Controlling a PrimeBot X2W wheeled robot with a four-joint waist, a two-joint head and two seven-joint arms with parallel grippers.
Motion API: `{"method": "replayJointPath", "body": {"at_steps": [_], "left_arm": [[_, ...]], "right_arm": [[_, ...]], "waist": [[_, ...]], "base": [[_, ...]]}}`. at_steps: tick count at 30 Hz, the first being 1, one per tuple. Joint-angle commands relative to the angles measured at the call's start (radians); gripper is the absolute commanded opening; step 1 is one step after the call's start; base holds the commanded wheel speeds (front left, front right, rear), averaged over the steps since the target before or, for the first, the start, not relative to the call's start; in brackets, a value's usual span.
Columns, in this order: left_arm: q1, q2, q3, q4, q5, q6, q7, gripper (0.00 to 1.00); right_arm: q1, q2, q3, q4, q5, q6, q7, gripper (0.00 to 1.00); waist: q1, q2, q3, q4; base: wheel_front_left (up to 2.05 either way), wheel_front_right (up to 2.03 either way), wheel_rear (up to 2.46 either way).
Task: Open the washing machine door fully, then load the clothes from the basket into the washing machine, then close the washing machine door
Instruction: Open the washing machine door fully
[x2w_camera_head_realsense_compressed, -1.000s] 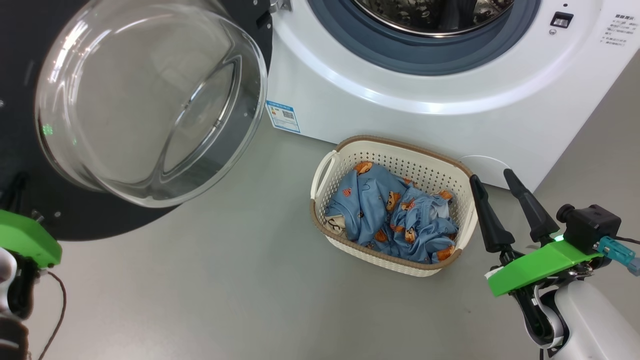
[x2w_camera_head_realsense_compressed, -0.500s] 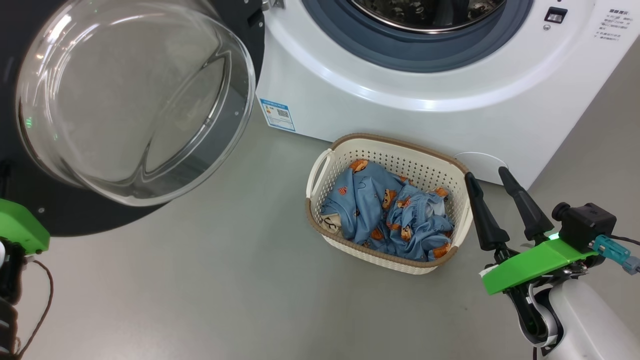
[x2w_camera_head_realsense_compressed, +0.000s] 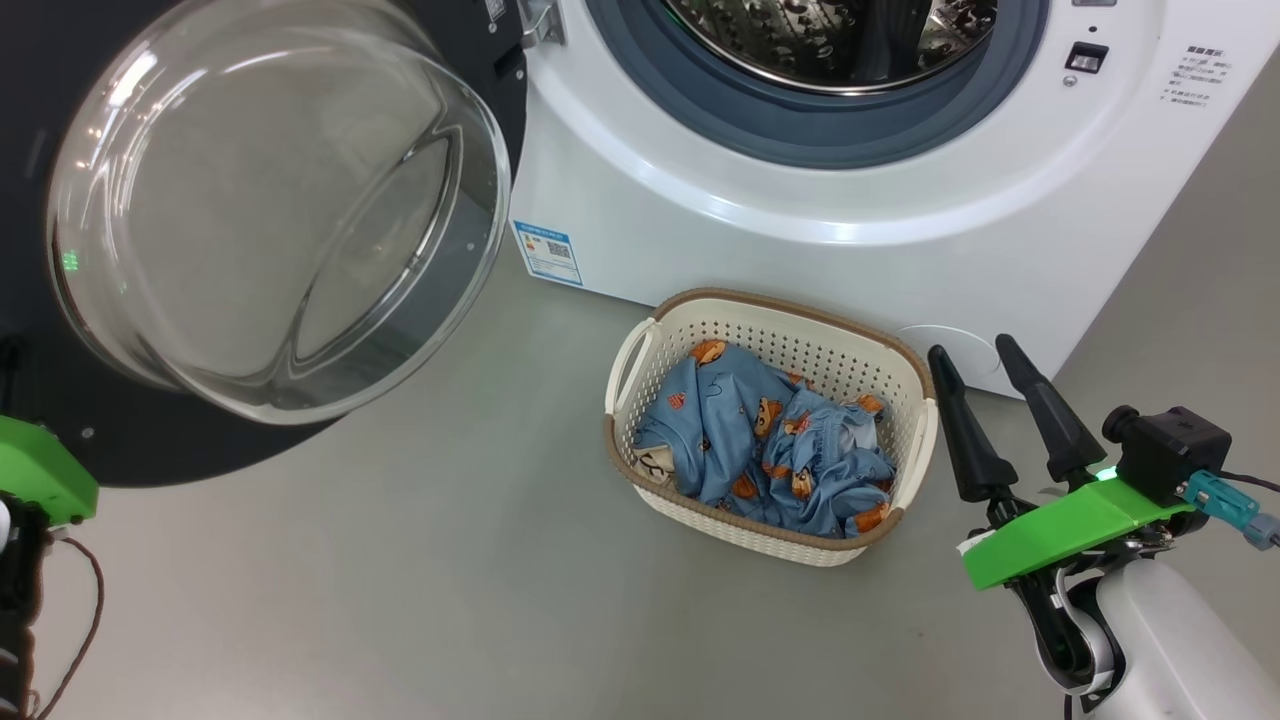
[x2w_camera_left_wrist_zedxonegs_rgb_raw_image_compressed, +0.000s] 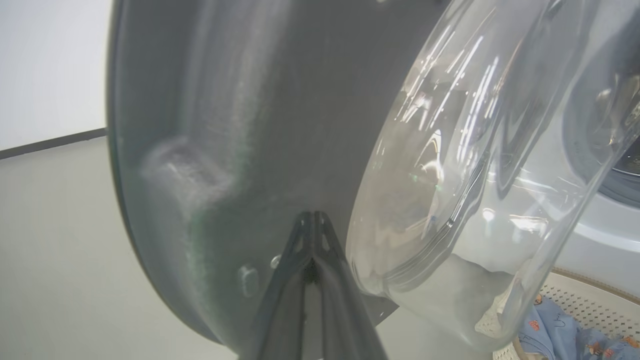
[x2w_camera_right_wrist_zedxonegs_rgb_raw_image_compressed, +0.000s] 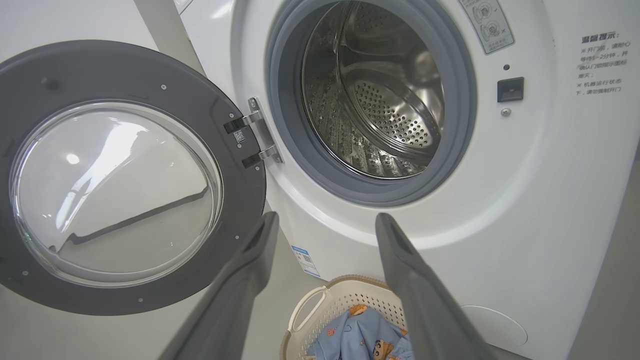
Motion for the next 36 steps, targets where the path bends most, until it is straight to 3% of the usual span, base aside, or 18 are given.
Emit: {"method": "replayJointPath", "body": {"at_steps": [1,13,15,16,24,36], "left_arm": [[-0.032,0.076,0.025,-0.013,0.004,-0.001,-0.019,0.0],[0.028,0.062,0.003,-0.051,-0.021,-0.033,-0.079,0.0],[0.055,0.06,0.005,-0.085,-0.028,-0.035,-0.097,0.48],[0.067,0.058,0.006,-0.103,-0.029,-0.036,-0.103,1.0],[0.196,0.033,0.036,-0.309,-0.047,-0.005,-0.127,1.0],[0.438,-0.025,0.056,-0.697,-0.074,0.097,-0.103,1.0]], "right_arm": [[-0.002,0.005,0.016,-0.022,-0.001,0.005,-0.009,1.0],[0.015,0.006,0.025,-0.026,0.01,0.005,-0.009,1.0],[0.02,0.005,0.025,-0.031,0.009,0.005,-0.009,1.0],[0.022,0.004,0.025,-0.033,0.008,0.005,-0.009,1.0],[0.029,0.001,0.02,-0.063,-0.003,0.005,-0.009,1.0],[0.039,-0.005,0.025,-0.076,-0.02,0.005,-0.009,1.0]], "waist": [[0.0,0.0,-0.003,-0.002],[0.0,0.0,-0.03,-0.035],[0.0,0.0,-0.037,-0.052],[0.0,0.0,-0.038,-0.056],[0.0,0.0,-0.055,-0.107],[0.0,0.0,-0.079,-0.224]], "base": [[0.0,0.0,0.0],[0.0,0.0,0.0],[0.0,0.0,0.0],[0.0,0.0,0.0],[0.0,0.0,0.0],[0.0,0.0,0.0]]}}
